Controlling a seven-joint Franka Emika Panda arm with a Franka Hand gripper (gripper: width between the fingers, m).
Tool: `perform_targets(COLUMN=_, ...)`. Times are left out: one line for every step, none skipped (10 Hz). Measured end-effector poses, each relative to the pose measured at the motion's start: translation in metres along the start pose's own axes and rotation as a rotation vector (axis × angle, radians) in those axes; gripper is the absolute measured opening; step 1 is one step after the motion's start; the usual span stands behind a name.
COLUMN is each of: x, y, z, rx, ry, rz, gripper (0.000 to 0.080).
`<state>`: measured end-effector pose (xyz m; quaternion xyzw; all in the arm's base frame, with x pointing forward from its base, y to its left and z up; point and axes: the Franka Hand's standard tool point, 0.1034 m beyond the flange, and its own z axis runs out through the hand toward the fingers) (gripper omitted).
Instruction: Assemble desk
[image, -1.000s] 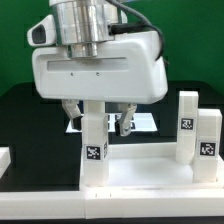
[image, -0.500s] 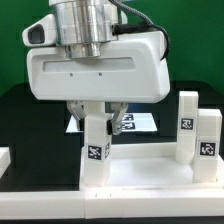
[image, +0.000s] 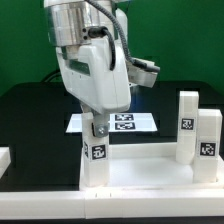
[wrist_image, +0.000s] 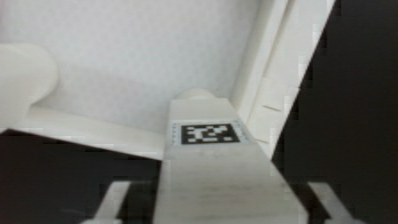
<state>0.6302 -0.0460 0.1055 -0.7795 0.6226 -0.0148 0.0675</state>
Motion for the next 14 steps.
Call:
perform_targets(x=0.0, y=0.0, z=0.0, rx=0.001, ry=0.0, rz=0.055, gripper=0.029)
perform_targets(x=0.0, y=-0.001, z=0.0, rx=0.012, ry=-0.011, rz=0.202, gripper=0.029)
perform_targets(x=0.001, y=-0.002, z=0.0, rx=0.028, ry=-0.025, rz=0.413, gripper=0.029)
perform_targets(x=0.001, y=-0.002, z=0.001, rx=0.034, ry=-0.035, rz=0.534, gripper=0.029)
perform_targets(x=0.001, y=-0.001, z=0.001, rx=0.03, ry=-0.039, rz=0.584, gripper=0.029)
perform_targets(x=0.002, y=-0.001, z=0.0, rx=0.025, ry=-0.04, rz=0.607, gripper=0.0291)
perform_targets(x=0.002, y=-0.001, z=0.0, rx=0.025, ry=-0.039, rz=0.593, gripper=0.0291)
perform_targets(x=0.002, y=-0.001, z=0.001, rx=0.025, ry=-0.039, rz=0.567, gripper=0.0292)
perform_targets(x=0.002, y=-0.001, z=0.001, rx=0.026, ry=-0.039, rz=0.554, gripper=0.0292)
perform_targets(x=0.002, y=-0.002, z=-0.003, rx=0.035, ry=-0.039, rz=0.538, gripper=0.0464)
perform_targets(x=0.0, y=-0.003, z=-0.015, rx=0.058, ry=-0.043, rz=0.509, gripper=0.0605)
perform_targets(x=-0.003, y=-0.008, z=-0.038, rx=0.077, ry=-0.065, rz=0.498, gripper=0.0635)
perform_targets(x=-0.002, y=-0.014, z=-0.054, rx=0.097, ry=-0.075, rz=0.498, gripper=0.0635)
perform_targets(x=0.0, y=-0.02, z=-0.059, rx=0.107, ry=-0.075, rz=0.497, gripper=0.0647)
